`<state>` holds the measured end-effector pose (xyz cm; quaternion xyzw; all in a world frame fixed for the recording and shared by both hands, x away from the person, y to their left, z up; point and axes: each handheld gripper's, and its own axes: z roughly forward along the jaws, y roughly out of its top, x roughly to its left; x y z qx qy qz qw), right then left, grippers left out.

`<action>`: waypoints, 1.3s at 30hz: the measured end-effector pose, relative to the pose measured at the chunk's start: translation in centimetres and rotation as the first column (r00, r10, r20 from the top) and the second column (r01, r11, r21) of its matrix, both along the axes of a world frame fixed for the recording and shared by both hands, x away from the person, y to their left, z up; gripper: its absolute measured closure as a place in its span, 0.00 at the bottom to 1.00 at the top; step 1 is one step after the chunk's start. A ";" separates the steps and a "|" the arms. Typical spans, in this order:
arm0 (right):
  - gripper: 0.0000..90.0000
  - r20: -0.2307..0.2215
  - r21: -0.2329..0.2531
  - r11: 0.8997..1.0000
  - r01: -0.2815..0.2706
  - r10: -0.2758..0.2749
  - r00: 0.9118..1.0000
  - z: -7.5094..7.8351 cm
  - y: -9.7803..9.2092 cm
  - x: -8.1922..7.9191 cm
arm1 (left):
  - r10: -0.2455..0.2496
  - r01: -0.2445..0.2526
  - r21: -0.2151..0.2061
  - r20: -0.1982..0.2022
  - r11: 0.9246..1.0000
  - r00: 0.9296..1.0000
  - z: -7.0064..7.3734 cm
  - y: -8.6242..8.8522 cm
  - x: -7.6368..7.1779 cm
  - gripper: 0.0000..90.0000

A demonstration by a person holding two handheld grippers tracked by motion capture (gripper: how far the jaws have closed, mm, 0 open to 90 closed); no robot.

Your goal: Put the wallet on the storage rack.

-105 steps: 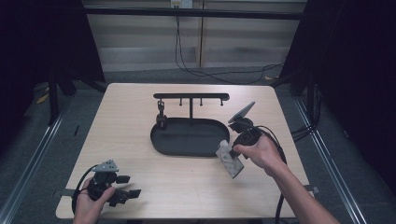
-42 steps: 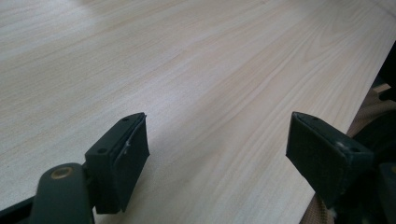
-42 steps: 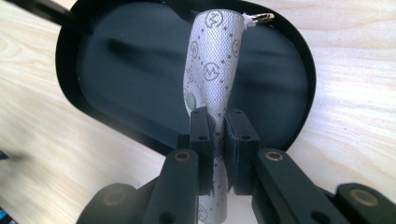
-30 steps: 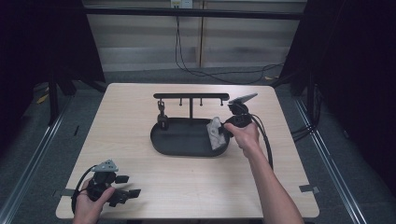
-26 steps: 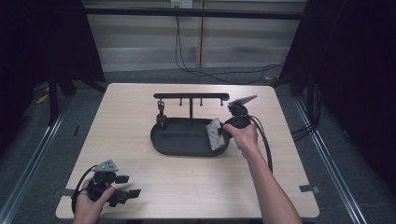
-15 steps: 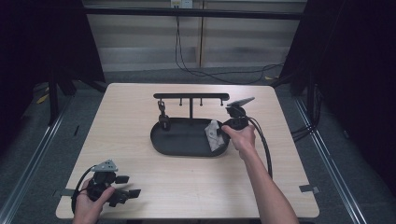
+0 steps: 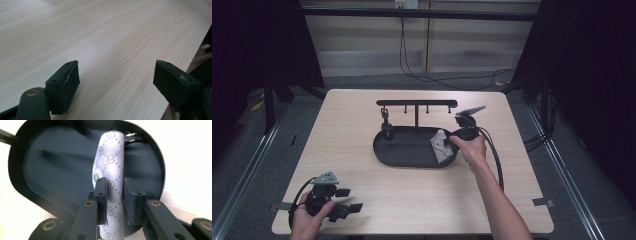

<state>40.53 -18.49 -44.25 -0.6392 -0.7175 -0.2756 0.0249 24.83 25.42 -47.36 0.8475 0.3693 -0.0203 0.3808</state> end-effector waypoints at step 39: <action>0.27 0.152 0.085 0.995 -0.049 0.036 0.988 2.9 -3.1 -6.9 | 0.022 -0.022 -0.039 0.001 0.999 1.000 0.2 0.4 0.0 0.23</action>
